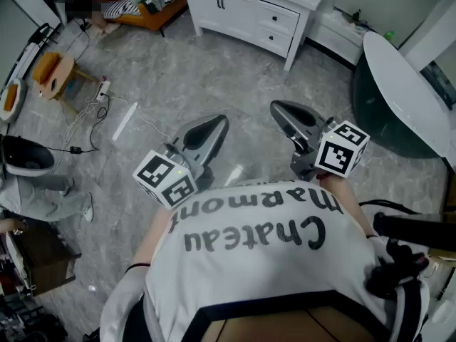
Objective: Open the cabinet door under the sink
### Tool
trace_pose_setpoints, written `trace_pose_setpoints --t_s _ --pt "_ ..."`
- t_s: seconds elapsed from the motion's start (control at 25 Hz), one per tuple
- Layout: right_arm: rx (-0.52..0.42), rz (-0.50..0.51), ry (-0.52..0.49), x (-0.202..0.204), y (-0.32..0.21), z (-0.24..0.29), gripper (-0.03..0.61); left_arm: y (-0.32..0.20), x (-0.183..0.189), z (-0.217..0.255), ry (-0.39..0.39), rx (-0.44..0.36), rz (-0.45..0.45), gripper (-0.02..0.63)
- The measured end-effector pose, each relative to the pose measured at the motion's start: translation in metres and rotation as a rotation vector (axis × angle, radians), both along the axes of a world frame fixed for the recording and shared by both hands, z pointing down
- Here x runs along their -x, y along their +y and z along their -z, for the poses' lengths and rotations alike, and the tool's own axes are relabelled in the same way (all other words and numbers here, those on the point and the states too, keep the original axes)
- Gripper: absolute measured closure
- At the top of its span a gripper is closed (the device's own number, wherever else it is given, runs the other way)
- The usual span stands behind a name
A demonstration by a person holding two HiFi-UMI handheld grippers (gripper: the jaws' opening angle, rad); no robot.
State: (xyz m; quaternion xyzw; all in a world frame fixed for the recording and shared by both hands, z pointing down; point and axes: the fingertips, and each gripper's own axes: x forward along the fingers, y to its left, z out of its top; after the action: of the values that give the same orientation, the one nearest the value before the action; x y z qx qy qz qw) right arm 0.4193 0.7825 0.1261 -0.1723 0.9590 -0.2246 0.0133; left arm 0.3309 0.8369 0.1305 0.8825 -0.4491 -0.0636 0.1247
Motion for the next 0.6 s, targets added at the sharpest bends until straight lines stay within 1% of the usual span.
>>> trace_pose_setpoints --t_s 0.44,0.6 --pt "-0.004 -0.014 0.026 0.006 -0.016 -0.005 0.568 -0.018 0.010 -0.004 0.000 0.001 -0.014 0.606" --pt "0.017 -0.017 0.019 0.017 -0.020 -0.008 0.568 -0.019 0.025 -0.009 -0.003 0.015 -0.003 0.606"
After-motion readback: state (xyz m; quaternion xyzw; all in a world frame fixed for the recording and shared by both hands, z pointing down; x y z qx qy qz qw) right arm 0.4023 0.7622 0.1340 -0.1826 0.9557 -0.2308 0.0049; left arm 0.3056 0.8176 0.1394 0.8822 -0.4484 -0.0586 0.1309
